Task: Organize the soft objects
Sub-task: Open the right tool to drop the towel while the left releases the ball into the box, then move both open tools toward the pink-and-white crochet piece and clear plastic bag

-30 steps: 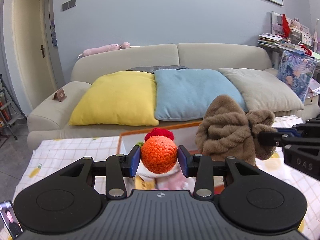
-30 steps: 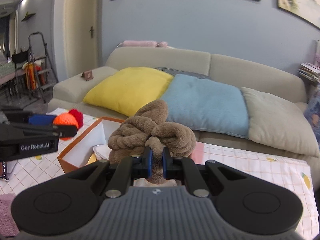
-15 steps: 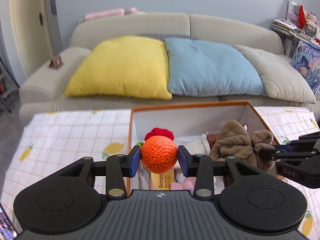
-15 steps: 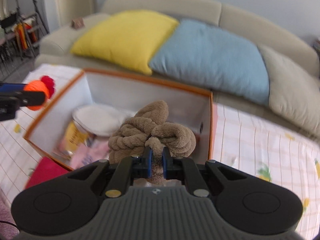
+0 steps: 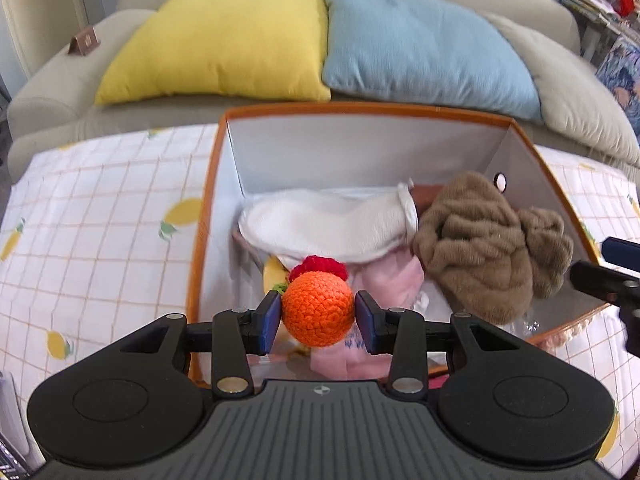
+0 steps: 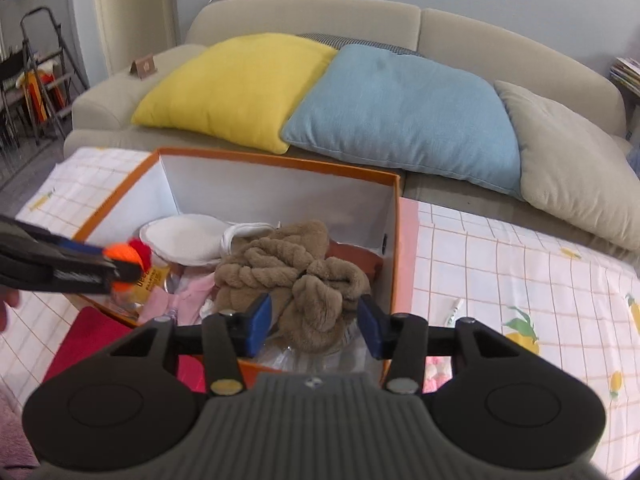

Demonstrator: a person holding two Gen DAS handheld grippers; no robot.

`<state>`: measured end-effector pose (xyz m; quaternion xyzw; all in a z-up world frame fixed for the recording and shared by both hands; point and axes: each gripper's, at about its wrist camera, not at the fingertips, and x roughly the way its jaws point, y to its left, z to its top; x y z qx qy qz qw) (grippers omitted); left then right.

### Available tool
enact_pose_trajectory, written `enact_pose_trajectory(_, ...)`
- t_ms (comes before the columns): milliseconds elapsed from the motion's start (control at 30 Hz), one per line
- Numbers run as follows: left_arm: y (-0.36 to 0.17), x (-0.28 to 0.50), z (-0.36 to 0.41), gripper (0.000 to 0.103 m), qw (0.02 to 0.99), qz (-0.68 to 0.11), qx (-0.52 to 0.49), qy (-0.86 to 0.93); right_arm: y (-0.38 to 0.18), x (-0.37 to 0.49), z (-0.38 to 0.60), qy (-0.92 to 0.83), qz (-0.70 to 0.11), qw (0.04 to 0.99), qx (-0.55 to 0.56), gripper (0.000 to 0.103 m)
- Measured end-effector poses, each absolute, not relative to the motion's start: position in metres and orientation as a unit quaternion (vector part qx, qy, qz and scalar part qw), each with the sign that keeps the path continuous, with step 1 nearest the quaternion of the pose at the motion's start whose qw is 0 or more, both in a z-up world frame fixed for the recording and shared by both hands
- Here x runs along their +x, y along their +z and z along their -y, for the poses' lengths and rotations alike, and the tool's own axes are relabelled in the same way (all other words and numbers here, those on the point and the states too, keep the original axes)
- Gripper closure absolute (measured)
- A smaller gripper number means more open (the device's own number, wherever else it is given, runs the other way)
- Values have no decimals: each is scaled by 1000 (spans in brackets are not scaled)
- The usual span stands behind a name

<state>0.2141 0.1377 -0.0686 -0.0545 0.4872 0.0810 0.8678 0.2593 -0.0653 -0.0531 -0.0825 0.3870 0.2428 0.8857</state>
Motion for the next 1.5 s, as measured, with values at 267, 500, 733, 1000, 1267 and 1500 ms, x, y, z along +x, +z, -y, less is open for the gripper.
enact_pose_trajectory(267,-75,218,-139,57,851,-515,-56,90,-53,253,84,222,-393,891,-51,53)
enact_pose_trajectory(500,-65,212,-138,51,853,-508,-65,97,-55,247,95,212,-396,892,-43,52)
enact_pose_trajectory(733,-29,189,-119,50,887,-452,-54,75,-46,232,113,201,-382,902,-25,48)
enact_pose_trajectory(1000,14,140,-66,50,930,-365,-43,17,-42,201,152,165,-361,918,12,46)
enact_pose_trajectory(1267,14,115,-10,50,931,-359,-32,-51,-48,159,187,130,-337,932,12,45)
enact_pose_trajectory(1500,-16,114,25,50,914,-394,-50,-79,-68,142,208,100,-332,938,-14,45)
